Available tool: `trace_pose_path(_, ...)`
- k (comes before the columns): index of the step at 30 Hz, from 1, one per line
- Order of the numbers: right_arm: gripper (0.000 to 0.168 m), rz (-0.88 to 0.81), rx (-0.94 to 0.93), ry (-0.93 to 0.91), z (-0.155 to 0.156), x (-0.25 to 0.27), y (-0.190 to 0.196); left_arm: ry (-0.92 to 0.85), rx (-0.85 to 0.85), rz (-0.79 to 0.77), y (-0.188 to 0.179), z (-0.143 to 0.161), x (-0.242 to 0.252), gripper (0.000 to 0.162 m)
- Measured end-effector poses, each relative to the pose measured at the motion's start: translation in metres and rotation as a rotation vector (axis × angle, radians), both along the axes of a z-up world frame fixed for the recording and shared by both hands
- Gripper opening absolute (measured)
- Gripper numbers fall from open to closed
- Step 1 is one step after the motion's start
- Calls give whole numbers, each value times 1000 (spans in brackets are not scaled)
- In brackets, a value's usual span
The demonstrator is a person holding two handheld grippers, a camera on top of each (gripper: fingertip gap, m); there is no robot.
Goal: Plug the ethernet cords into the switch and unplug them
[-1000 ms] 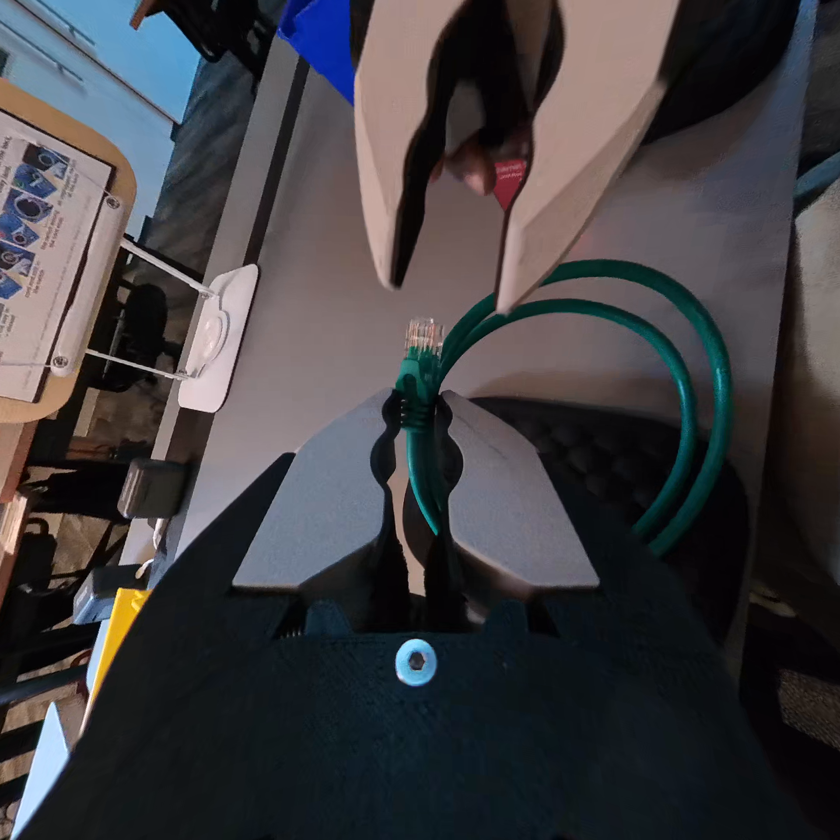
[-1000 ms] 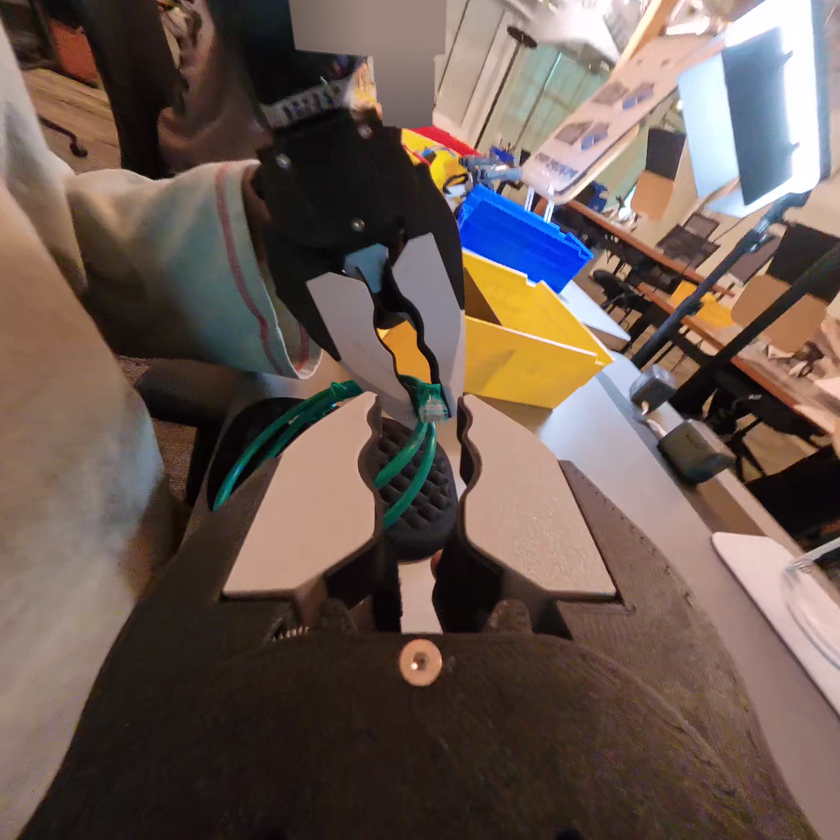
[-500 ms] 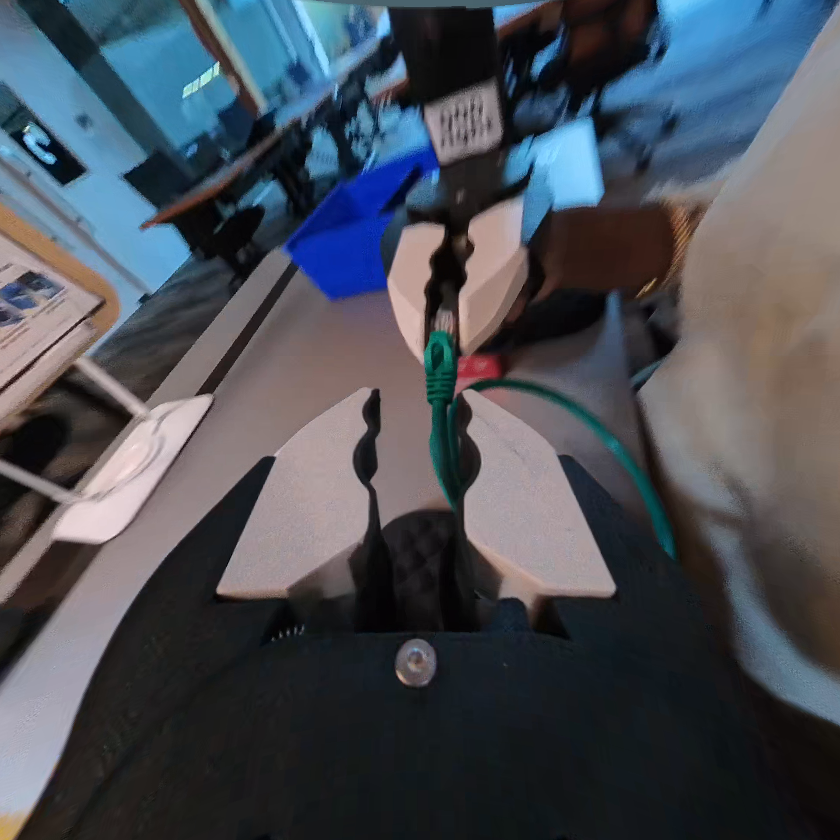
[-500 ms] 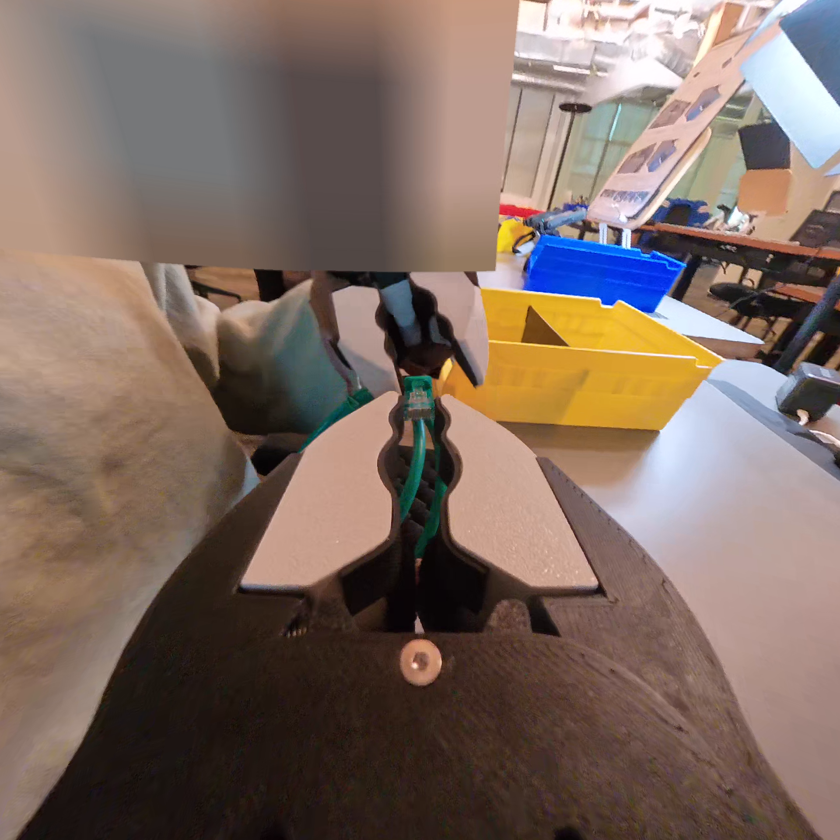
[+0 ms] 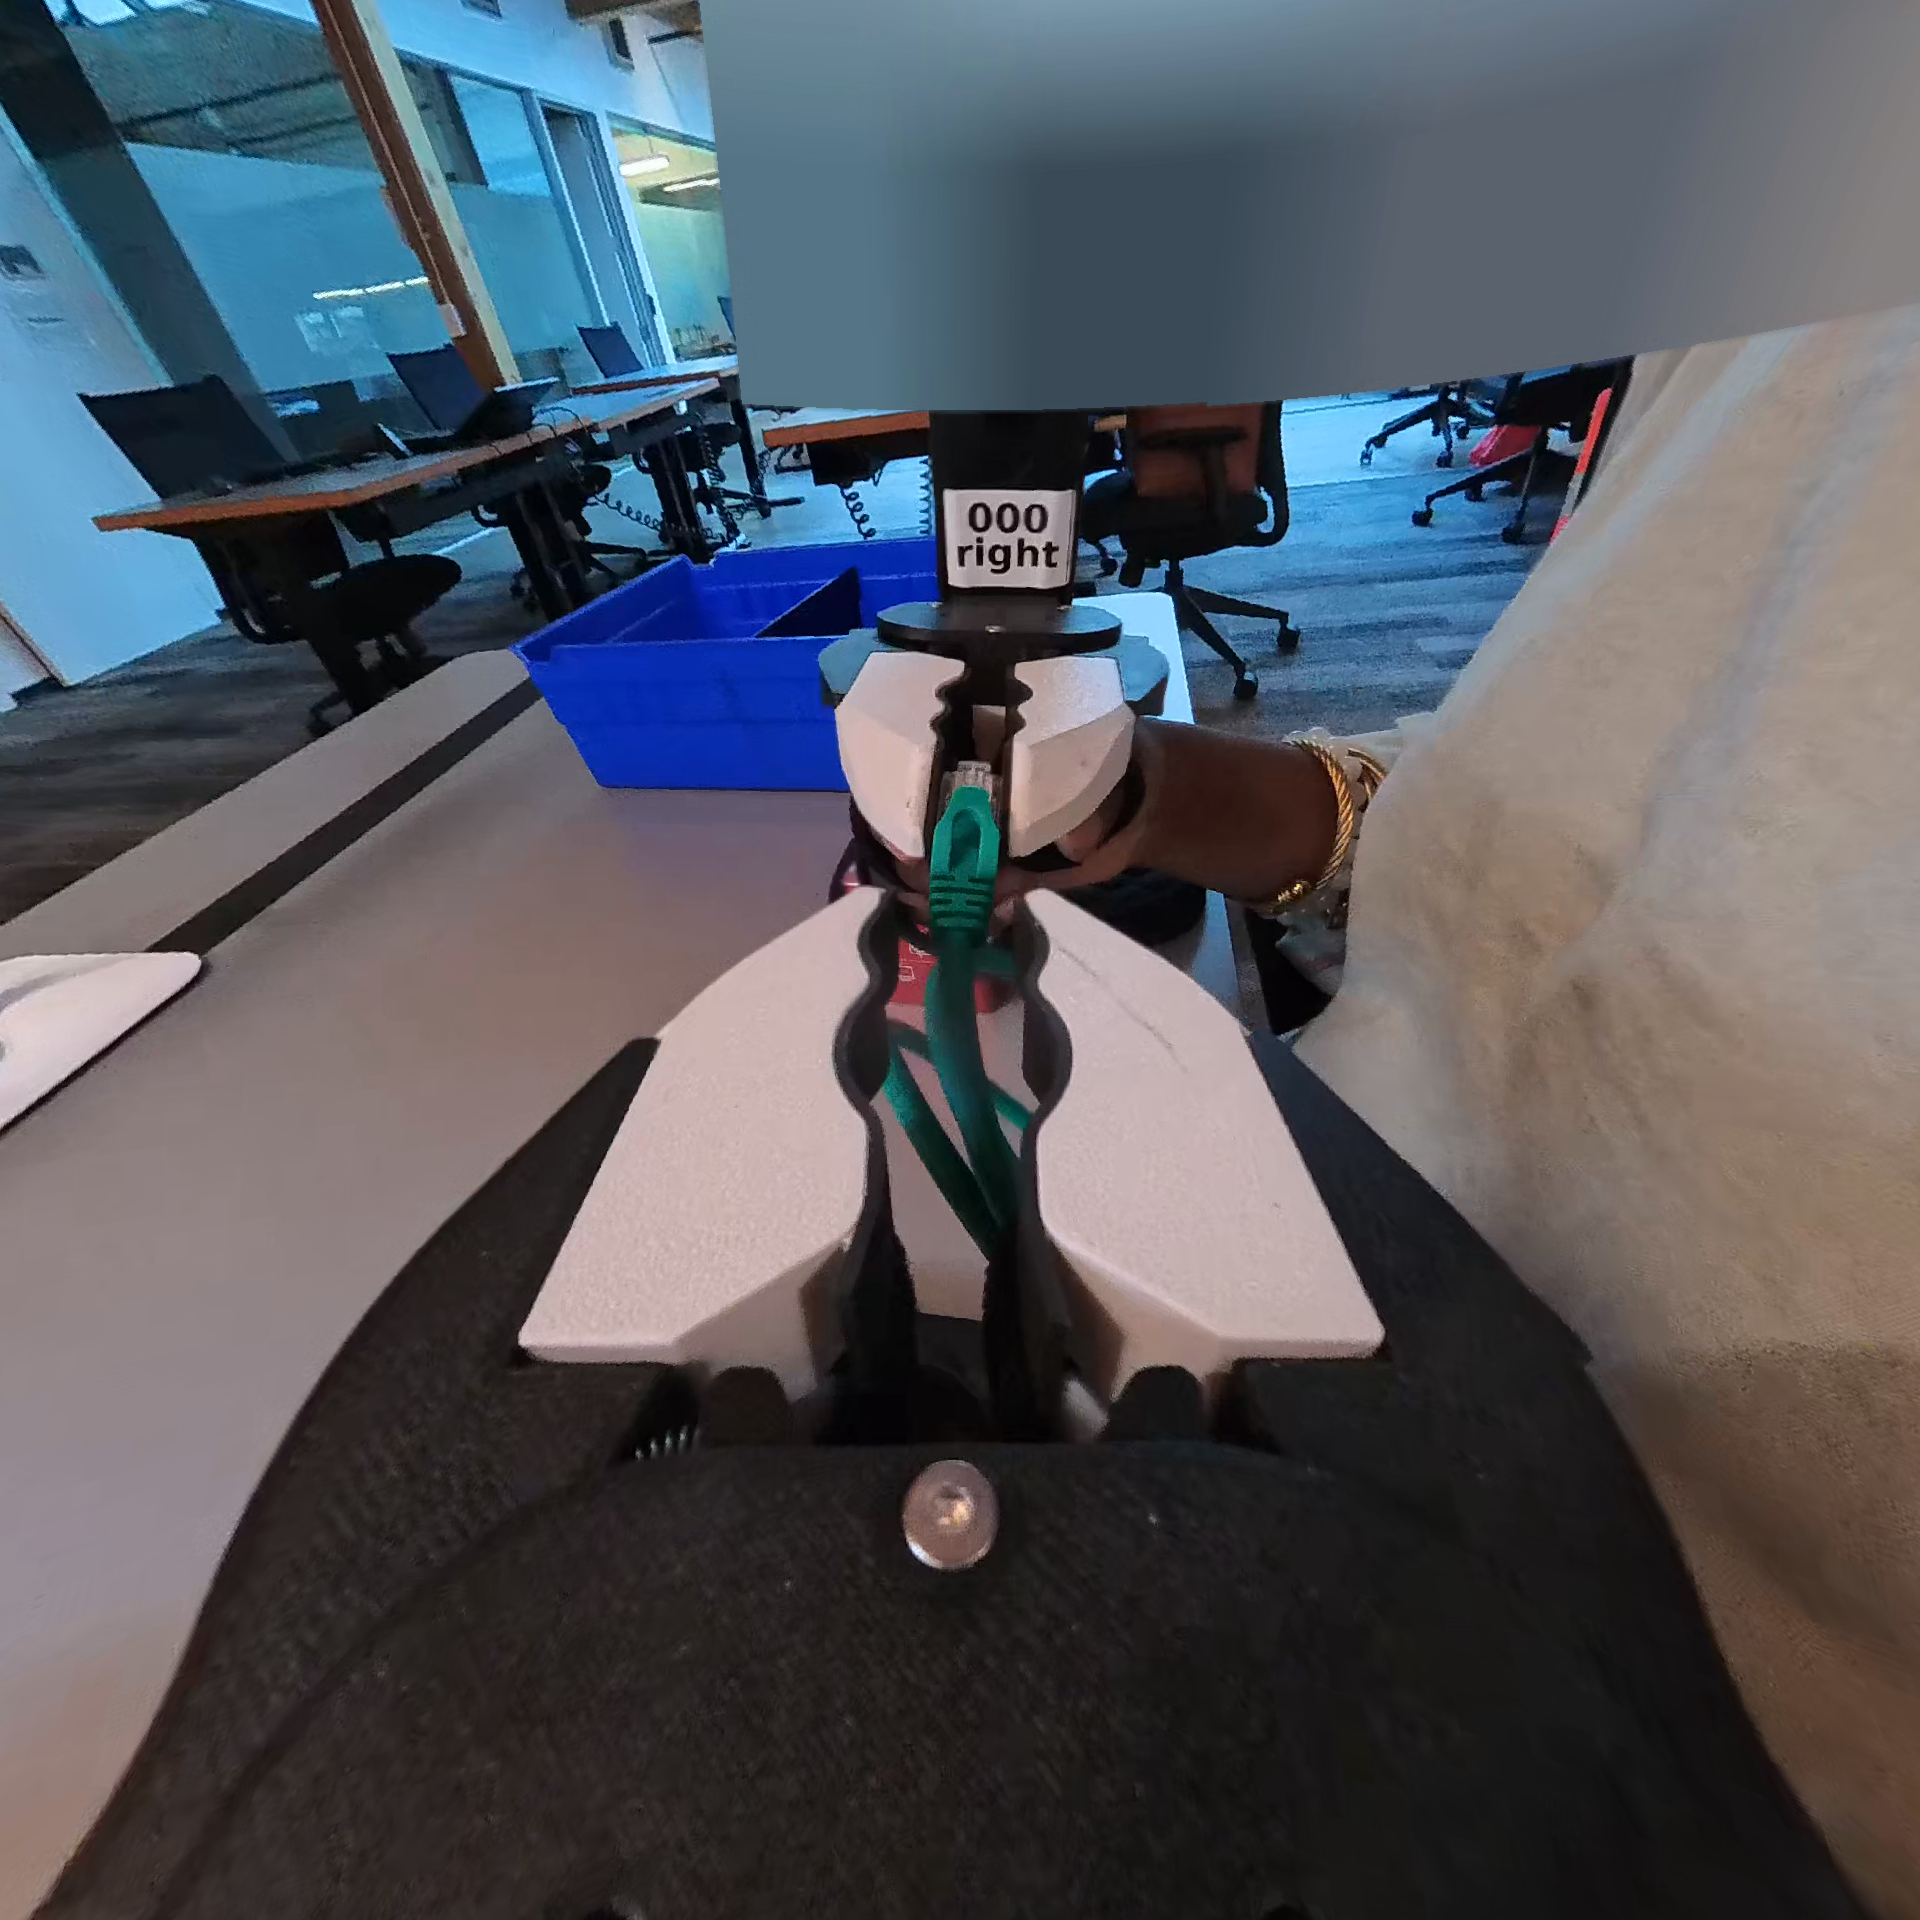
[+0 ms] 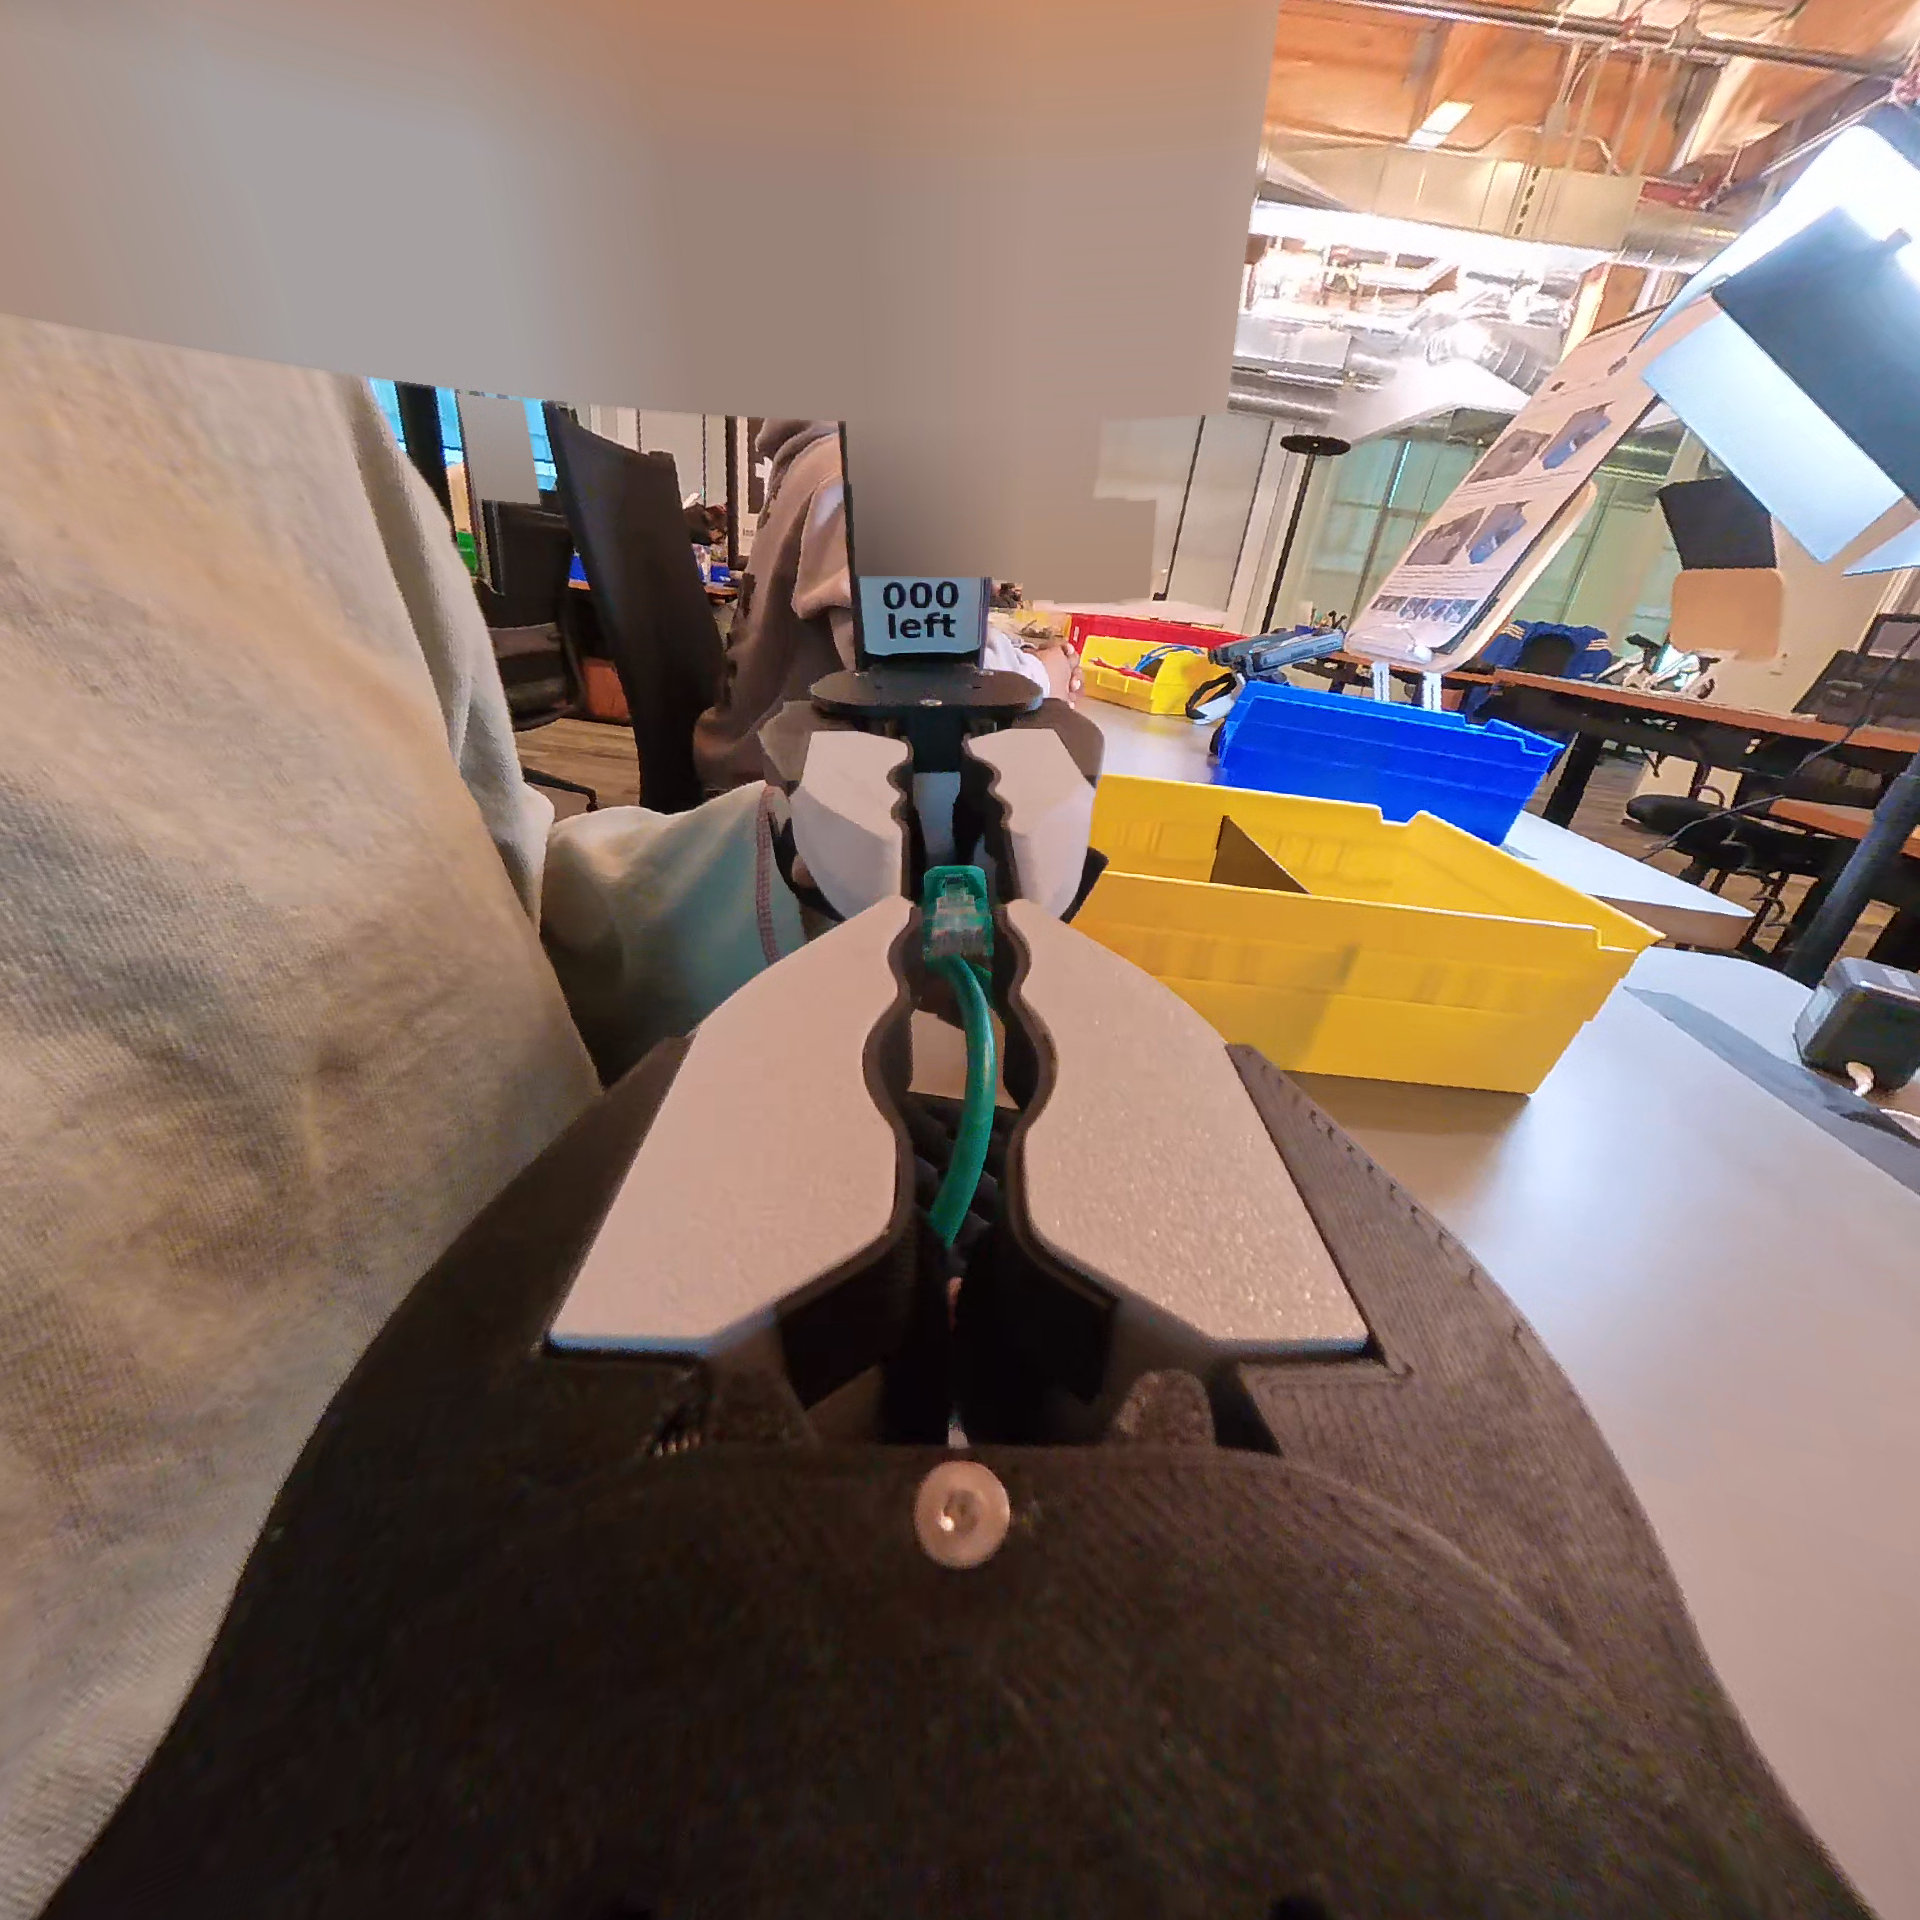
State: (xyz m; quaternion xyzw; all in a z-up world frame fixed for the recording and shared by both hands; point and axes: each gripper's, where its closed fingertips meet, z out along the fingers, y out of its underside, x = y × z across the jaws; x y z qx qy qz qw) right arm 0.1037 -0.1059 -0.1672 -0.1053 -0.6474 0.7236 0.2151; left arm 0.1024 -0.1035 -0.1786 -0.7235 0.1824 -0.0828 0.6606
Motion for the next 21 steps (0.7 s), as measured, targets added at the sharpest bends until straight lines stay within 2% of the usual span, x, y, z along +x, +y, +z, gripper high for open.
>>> trace_pose_path(3, 12, -10, -11, 2, 0, -1, 3, -13, 9, 3, 0, 1, -1, 10)
trace_pose_path(8, 12, -10, -25, -1, -1, 0, 5, -39, 9, -1, 1, -1, -1, 11)
trace_pose_path(11, 12, -6, -22, -1, 0, 1, 3, -23, -1, -13, 1, -3, 2, 19)
trace_pose_path(14, 12, -3, -22, 5, 2, 2, 3, -20, 26, -10, 1, 1, 3, 11)
trace_pose_path(19, 12, -10, -13, -3, 3, 2, 4, -30, -2, 1, 2, 1, 2, 10)
trace_pose_path(21, 13, -34, 43, -18, 0, 2, 6, -6, -55, 16, 2, -2, 2, 10)
